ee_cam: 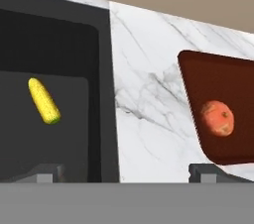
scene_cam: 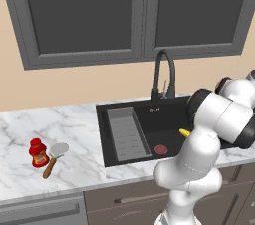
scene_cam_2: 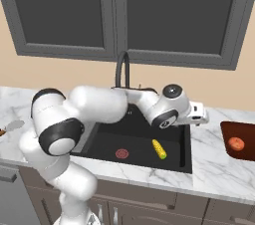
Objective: Pick up all produce items and place them in the sink. Turn on the sink faucet to wash them. Then turn the sink off and put them in the tray.
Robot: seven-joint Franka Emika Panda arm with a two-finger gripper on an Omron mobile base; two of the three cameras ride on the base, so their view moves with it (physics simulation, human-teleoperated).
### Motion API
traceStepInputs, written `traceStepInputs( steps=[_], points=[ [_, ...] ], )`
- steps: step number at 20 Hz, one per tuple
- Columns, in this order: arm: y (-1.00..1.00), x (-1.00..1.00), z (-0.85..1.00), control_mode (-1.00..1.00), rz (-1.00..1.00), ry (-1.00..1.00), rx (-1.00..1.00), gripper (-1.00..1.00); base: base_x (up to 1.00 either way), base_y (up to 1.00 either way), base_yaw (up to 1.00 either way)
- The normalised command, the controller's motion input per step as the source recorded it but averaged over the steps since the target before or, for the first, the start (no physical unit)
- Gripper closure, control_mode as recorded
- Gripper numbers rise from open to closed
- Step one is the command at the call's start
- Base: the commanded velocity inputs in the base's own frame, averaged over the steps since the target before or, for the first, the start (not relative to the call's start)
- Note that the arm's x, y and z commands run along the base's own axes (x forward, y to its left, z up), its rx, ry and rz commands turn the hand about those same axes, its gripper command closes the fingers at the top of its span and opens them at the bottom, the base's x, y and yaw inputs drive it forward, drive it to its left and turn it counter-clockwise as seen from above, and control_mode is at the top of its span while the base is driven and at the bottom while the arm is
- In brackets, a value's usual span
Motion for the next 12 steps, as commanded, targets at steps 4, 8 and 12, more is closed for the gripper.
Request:
traceStepInputs(
  steps=[4, 8, 12],
  points=[
    [0.74, -0.19, 0.26, -1.00, 0.06, 0.07, 0.00, -1.00, 0.00, 0.00, 0.00],
    [0.74, -0.20, 0.17, -1.00, 0.06, 0.06, 0.00, -1.00, 0.00, 0.00, 0.00],
    [0.30, -0.10, 0.00, -1.00, 0.05, 0.05, 0.02, -1.00, 0.00, 0.00, 0.00]
  ],
)
